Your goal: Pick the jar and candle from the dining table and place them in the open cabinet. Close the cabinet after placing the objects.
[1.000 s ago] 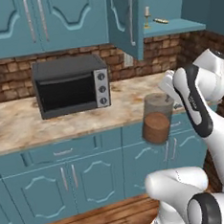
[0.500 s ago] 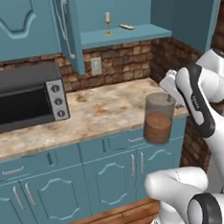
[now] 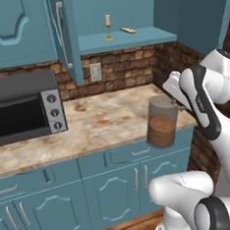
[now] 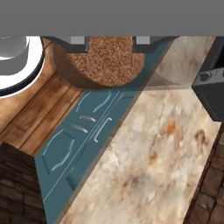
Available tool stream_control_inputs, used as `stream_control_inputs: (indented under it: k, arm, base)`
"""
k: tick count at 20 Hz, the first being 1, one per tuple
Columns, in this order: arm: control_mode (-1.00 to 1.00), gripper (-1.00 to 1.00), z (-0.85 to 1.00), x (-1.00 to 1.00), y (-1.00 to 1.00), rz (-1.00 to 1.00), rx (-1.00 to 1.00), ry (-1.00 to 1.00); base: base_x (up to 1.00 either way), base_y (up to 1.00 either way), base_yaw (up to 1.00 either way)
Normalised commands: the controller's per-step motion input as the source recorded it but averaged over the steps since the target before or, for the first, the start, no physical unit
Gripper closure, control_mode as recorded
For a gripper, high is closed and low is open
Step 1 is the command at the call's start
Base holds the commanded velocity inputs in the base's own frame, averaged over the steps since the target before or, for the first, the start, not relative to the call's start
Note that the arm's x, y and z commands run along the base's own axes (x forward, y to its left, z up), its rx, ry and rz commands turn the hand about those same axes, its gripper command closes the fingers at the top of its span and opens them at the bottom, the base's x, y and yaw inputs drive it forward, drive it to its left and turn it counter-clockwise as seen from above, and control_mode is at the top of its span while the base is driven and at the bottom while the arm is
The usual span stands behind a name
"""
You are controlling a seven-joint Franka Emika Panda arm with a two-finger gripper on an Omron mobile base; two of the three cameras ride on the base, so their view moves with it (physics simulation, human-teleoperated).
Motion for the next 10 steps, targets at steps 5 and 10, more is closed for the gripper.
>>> stream_control_inputs:
  k: [5,10]
  arm:
    - [1.0,1.0,0.0,0.0,0.0,0.0,0.0,0.0]
    - [1.0,1.0,0.0,0.0,0.0,0.0,0.0,0.0]
  base:
    - [0.57,-0.1,-0.02]
    - [0.69,-0.04,0.01]
